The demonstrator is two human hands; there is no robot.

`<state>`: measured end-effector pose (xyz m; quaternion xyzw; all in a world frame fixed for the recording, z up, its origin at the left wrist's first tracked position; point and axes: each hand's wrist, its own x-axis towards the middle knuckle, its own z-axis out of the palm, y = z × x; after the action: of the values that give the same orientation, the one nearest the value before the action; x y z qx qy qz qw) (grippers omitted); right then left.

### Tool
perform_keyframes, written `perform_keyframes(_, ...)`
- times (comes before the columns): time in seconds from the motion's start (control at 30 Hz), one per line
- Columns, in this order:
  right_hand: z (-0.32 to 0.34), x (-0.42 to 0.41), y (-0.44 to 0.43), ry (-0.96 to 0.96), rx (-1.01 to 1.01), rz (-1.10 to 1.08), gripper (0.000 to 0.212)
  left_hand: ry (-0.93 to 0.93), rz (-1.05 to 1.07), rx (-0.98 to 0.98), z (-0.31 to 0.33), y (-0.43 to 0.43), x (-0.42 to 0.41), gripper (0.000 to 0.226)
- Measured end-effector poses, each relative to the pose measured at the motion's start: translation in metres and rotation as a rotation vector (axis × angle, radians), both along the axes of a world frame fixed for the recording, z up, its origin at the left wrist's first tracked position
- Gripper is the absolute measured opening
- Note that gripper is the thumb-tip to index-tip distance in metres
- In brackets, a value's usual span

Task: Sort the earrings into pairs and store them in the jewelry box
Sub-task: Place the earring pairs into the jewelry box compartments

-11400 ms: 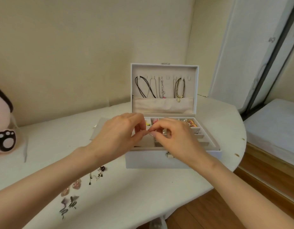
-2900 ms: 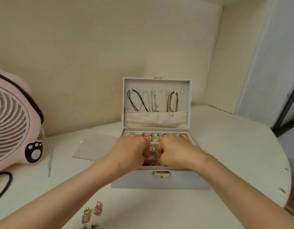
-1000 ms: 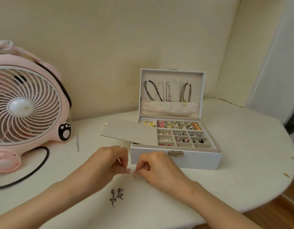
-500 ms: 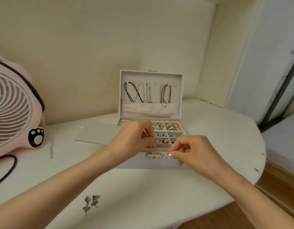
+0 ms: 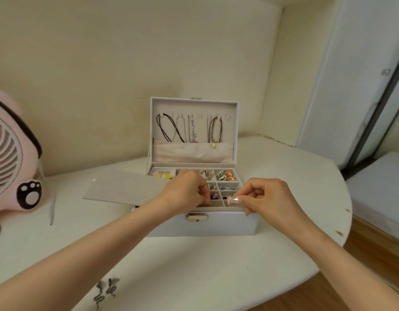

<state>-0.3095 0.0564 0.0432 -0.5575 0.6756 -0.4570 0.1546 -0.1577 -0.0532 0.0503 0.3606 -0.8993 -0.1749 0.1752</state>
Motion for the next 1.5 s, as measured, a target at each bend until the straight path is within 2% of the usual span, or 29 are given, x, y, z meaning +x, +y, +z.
perform_keyframes(0.17,0.001,0.009,-0.016,-0.048,0.010,0.053,0.011,-0.151,0.073,-0.289,0.002,0.005,0.001,0.011)
perform_keyframes(0.27,0.003,0.013,-0.027,-0.017,0.036,0.070,0.008,-0.201,0.070,-0.370,0.006,0.009,-0.001,0.016)
perform_keyframes(0.53,0.000,0.013,-0.039,0.328,0.217,0.054,0.008,-0.174,0.048,-0.388,0.002,0.009,0.003,0.017)
perform_keyframes(0.67,0.008,0.018,-0.042,0.464,0.300,0.035,0.030,-0.136,0.048,-0.379,0.004,0.007,0.008,0.015)
perform_keyframes(0.77,0.013,0.023,-0.045,0.571,0.331,0.028,0.028,-0.105,0.044,-0.368,0.004,0.006,0.014,0.014)
perform_keyframes(0.93,0.014,0.022,-0.040,0.508,0.265,-0.004,0.010,-0.048,0.057,-0.416,0.006,0.012,0.028,0.014)
perform_keyframes(1.03,0.013,0.023,-0.030,0.435,0.162,-0.021,0.010,-0.003,0.065,-0.534,0.004,0.022,0.042,0.015)
perform_keyframes(1.13,0.008,0.032,-0.015,0.318,0.040,0.021,0.011,0.059,0.017,-0.602,0.002,0.033,0.065,0.007)
perform_keyframes(1.27,-0.010,0.052,0.002,0.238,-0.007,0.123,0.009,0.004,0.048,-0.541,-0.006,0.042,0.099,0.021)
perform_keyframes(1.43,-0.033,0.084,0.014,0.243,0.033,0.251,0.003,-0.033,0.117,-0.439,-0.014,0.051,0.134,0.011)
perform_keyframes(1.5,-0.041,0.099,0.015,0.253,0.054,0.305,0.003,-0.105,0.135,-0.394,-0.016,0.051,0.148,0.012)
